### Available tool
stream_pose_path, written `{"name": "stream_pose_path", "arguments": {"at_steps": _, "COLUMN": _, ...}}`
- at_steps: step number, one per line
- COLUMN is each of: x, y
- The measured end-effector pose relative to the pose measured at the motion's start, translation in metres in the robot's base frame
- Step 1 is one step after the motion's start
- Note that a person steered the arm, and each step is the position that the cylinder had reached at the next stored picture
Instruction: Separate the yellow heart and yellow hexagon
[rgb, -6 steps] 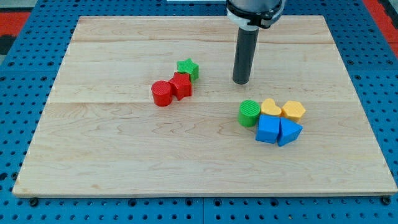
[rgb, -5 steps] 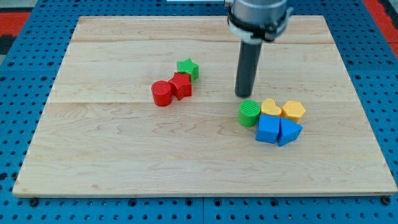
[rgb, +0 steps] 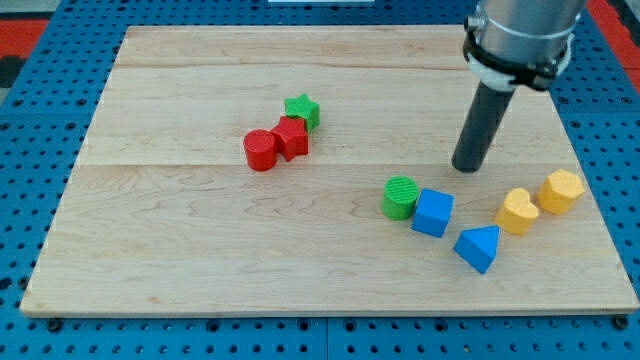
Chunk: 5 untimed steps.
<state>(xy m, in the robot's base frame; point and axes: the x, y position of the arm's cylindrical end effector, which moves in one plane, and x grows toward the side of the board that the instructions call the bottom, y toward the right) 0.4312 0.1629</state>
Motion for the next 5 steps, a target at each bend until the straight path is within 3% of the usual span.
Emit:
{"name": "stream_pose_path", "arguments": {"at_steps": 1, "x": -0.021, "y": 0.045}}
{"name": "stream_pose_path", "arguments": {"at_steps": 2, "x": 0.010, "y": 0.106}}
{"name": "stream_pose_path", "arguments": {"at_steps": 3, "x": 0.064, "y": 0.108}}
{"name": "stream_pose_path", "arguments": {"at_steps": 4, "x": 0.073, "y": 0.068}}
{"name": "stream_pose_path", "arguments": {"at_steps": 5, "x": 0.052, "y": 0.072}}
